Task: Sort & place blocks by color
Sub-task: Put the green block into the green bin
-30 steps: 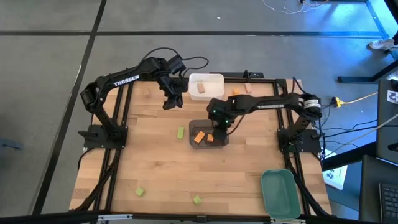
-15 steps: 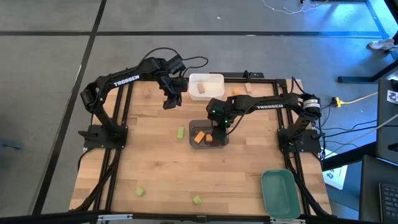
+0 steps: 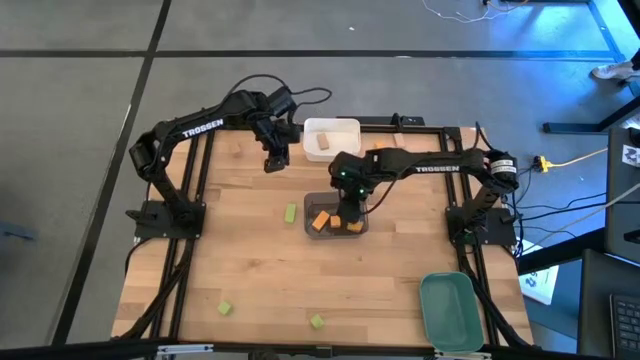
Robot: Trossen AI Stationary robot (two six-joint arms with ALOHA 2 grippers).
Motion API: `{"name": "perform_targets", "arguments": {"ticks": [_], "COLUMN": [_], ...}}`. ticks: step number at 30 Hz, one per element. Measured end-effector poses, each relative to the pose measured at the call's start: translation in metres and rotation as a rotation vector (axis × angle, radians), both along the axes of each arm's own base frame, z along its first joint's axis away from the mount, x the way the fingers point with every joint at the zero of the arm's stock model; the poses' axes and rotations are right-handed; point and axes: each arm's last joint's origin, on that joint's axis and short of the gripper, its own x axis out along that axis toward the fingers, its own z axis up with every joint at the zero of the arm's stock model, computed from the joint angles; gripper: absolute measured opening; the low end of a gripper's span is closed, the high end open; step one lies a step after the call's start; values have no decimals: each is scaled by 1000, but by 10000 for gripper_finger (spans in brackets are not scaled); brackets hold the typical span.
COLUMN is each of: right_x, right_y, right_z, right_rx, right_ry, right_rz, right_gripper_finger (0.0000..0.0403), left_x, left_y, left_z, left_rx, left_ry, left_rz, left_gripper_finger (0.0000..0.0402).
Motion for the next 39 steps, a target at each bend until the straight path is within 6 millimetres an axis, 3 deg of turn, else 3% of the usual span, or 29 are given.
{"name": "perform_targets", "arguments": {"ticks": [6,14,22,27,34,39], "right_x": [-7,-43,-76,-98,-143,-173], "right_y": [-2,-1,2,5,11,16], "right_z": [39,94,129,139,158,150], "right_rx": [-108,-258,-313,-338,-364,-342], "right_ry": [-42,-140,-245,-232,-314,-430], "right_rz": [-26,-115,-181,-142,-157,-157], "right_gripper_finger": [180,180,181,181,181,181], "left_x": [-14,-34,-37,-29,-11,4], "left_y": [22,53,59,44,4,-32], "left_z": [0,1,2,0,-19,-36], "left_rx": [2,2,84,19,-66,-106], "left_ry": [42,31,54,77,198,263], "left_rz": [210,538,591,575,614,625], "left_gripper_finger": [82,82,82,82,82,82]}}
